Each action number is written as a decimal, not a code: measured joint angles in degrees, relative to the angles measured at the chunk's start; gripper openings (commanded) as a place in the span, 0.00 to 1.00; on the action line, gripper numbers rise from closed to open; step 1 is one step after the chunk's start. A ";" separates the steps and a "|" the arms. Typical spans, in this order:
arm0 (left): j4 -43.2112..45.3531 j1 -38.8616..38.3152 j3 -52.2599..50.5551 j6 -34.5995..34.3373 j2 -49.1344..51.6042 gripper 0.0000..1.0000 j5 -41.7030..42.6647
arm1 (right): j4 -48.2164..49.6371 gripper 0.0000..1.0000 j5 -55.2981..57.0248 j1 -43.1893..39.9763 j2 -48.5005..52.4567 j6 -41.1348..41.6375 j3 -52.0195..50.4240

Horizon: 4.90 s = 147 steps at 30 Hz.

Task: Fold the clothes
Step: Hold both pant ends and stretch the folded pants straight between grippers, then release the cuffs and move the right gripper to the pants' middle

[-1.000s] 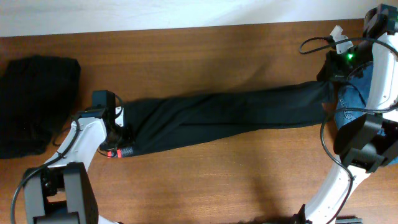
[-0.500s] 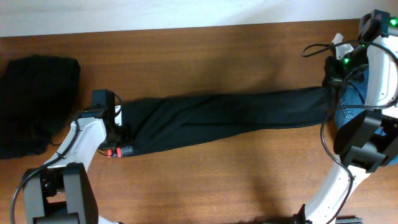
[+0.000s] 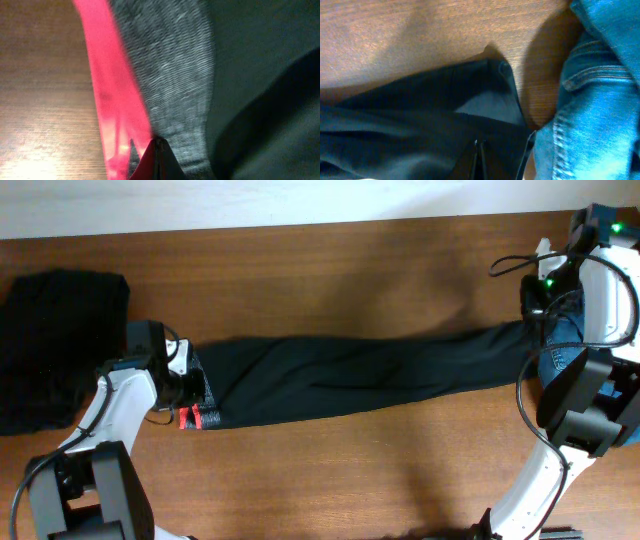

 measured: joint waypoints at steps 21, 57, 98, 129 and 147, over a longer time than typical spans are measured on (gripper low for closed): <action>-6.97 -9.81 4.39 -2.95 -0.35 0.00 2.91 | 1.62 0.04 -2.82 0.61 0.00 -0.44 -2.71; 0.15 -3.58 -1.36 -5.90 4.44 0.00 -6.99 | 5.05 0.04 0.07 0.70 0.07 -6.82 -3.52; 2.78 -2.89 0.35 -5.68 5.68 0.00 -9.14 | -3.34 0.59 -6.78 -0.94 1.16 -3.82 2.91; -13.44 -11.13 23.82 2.60 2.97 0.59 1.46 | -8.52 0.53 -9.40 30.40 -0.74 28.87 -1.73; -13.40 -11.04 23.80 3.58 2.97 0.96 1.51 | 4.15 0.40 -8.15 43.21 -0.74 73.53 -15.19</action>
